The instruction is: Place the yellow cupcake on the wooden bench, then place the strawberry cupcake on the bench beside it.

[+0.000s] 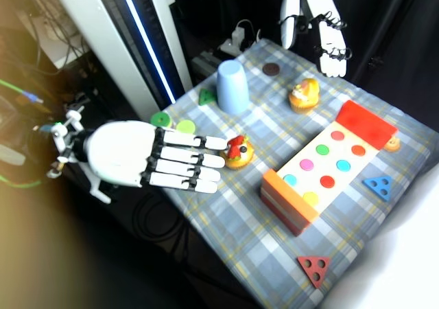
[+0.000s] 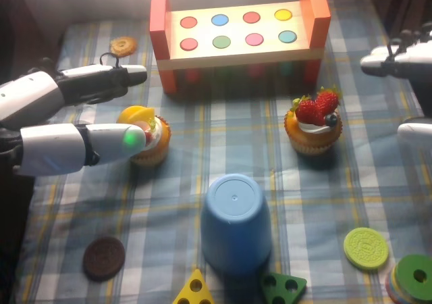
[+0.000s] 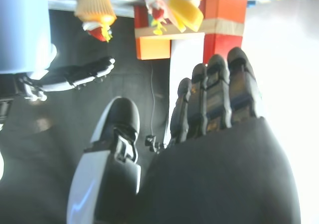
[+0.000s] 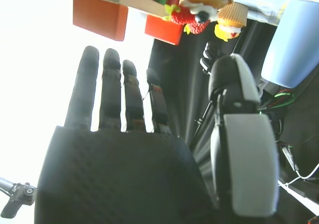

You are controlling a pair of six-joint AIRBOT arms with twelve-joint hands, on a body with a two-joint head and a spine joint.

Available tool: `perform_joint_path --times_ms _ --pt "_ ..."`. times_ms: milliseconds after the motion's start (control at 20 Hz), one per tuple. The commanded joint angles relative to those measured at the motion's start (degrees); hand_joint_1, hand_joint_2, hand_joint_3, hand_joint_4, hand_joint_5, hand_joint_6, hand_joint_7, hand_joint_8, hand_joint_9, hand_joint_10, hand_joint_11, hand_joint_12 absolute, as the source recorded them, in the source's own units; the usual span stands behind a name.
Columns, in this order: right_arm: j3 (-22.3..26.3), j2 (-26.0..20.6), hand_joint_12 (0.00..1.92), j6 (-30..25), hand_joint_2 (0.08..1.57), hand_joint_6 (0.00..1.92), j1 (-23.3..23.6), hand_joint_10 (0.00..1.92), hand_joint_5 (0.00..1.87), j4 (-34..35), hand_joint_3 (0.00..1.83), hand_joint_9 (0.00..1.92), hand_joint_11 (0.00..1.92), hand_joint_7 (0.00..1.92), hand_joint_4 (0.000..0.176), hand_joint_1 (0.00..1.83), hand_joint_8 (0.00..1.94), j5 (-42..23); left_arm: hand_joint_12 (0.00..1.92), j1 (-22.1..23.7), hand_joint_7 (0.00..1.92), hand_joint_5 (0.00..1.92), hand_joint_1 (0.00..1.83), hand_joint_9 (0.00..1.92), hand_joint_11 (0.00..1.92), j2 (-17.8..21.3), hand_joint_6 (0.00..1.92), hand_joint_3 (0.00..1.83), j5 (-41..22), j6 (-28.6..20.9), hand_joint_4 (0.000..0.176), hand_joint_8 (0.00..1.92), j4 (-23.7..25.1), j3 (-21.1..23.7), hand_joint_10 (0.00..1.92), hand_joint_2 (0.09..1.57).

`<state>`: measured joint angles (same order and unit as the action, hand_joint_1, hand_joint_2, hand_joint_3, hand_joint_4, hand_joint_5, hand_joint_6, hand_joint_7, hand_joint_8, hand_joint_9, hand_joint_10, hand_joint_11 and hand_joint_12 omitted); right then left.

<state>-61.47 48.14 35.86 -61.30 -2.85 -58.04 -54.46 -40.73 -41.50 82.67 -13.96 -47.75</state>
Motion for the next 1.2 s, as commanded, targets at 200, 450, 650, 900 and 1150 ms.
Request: perform_joint_path --times_ms 200,450,650,900,1150 --pt "-0.23 0.10 0.88 -0.65 1.31 0.00 0.56 0.01 0.42 0.92 0.00 0.52 0.22 0.44 0.000 0.49 0.01 -6.86 0.45 2.86 0.33 0.29 0.69 0.29 0.00 -1.86 0.00 0.00 -2.37 1.23 0.157 0.00 -0.63 -2.65 0.00 0.87" --pt "-0.22 0.10 0.84 -1.30 1.32 0.00 0.40 0.00 0.40 0.80 0.00 0.49 0.17 0.45 0.000 0.42 0.00 -6.86 0.56 7.20 0.34 0.26 0.79 0.36 0.00 -6.71 0.00 0.00 6.77 16.51 0.170 0.00 -9.24 -6.43 0.00 0.82" --pt "-0.23 0.10 0.95 -1.44 1.32 0.00 0.38 0.00 0.37 0.81 0.00 0.45 0.13 0.42 0.027 0.30 0.00 -6.86 0.62 8.96 0.41 0.27 0.83 0.44 0.00 -8.17 0.00 0.00 9.60 20.73 0.174 0.01 -11.28 -7.91 0.02 0.84" --pt "-0.21 0.11 0.95 -1.67 1.34 0.00 0.11 0.01 0.37 0.82 0.01 0.48 0.14 0.45 0.058 0.32 0.01 -6.86 0.69 10.20 0.71 0.44 0.80 0.66 0.00 -10.01 0.00 0.00 10.62 22.58 0.117 0.01 -13.07 -9.42 0.01 0.95" --pt "-0.22 0.21 0.85 -2.01 1.38 0.00 -0.30 0.00 0.37 0.85 0.00 0.46 0.16 0.43 0.028 0.33 0.00 -6.86 0.61 10.49 1.01 0.70 0.94 0.83 0.00 -11.02 0.01 0.00 10.94 22.58 0.047 0.01 -13.06 -10.00 0.02 1.02"
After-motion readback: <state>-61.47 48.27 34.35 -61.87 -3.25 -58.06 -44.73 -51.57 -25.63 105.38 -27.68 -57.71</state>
